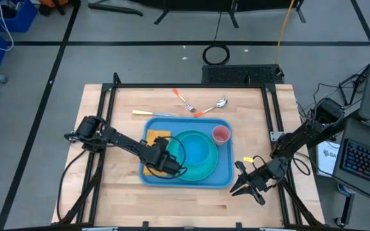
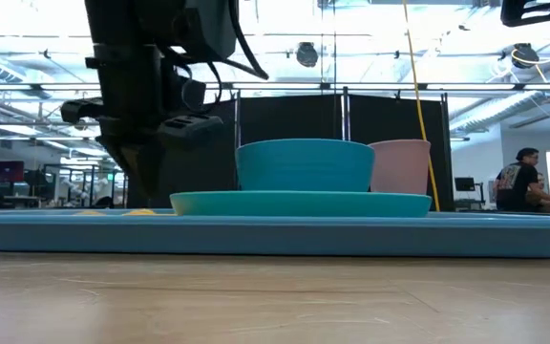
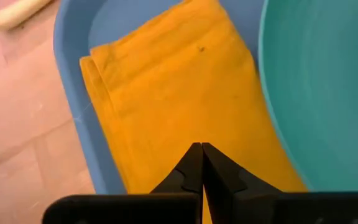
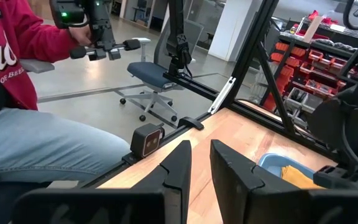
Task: Set up tray
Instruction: Put the yellow napkin on the blue tray
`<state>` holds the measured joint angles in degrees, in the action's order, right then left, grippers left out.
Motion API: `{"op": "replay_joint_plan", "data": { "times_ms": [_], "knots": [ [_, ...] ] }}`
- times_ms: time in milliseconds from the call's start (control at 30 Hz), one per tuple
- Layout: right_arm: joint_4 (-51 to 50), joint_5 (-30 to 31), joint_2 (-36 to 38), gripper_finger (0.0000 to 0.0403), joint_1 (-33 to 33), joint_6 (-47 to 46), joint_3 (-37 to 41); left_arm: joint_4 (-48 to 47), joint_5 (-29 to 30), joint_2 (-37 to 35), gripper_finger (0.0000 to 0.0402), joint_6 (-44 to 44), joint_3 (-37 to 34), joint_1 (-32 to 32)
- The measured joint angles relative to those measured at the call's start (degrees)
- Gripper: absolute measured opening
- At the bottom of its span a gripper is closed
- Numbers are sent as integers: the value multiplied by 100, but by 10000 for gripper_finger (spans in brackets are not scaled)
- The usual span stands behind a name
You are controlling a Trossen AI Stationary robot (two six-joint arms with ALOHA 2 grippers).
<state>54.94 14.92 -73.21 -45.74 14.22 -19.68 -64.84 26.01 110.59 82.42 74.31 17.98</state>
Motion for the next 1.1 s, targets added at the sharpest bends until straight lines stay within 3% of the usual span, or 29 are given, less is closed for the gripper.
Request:
{"op": "replay_joint_plan", "data": {
  "times_ms": [467, 767, 1100],
  "knots": [
    [0, 0, 0, 50, 0, 0, 0, 1275, -294, -31, 2, -215, -855, -205],
    [-12, 2, 0, 50, 0, 0, 0, 1402, 54, -13, 4, -21, -911, -238],
    [-15, 2, 0, 50, 0, 0, 0, 1465, 30, -8, 9, 38, -912, -288]
  ]
}}
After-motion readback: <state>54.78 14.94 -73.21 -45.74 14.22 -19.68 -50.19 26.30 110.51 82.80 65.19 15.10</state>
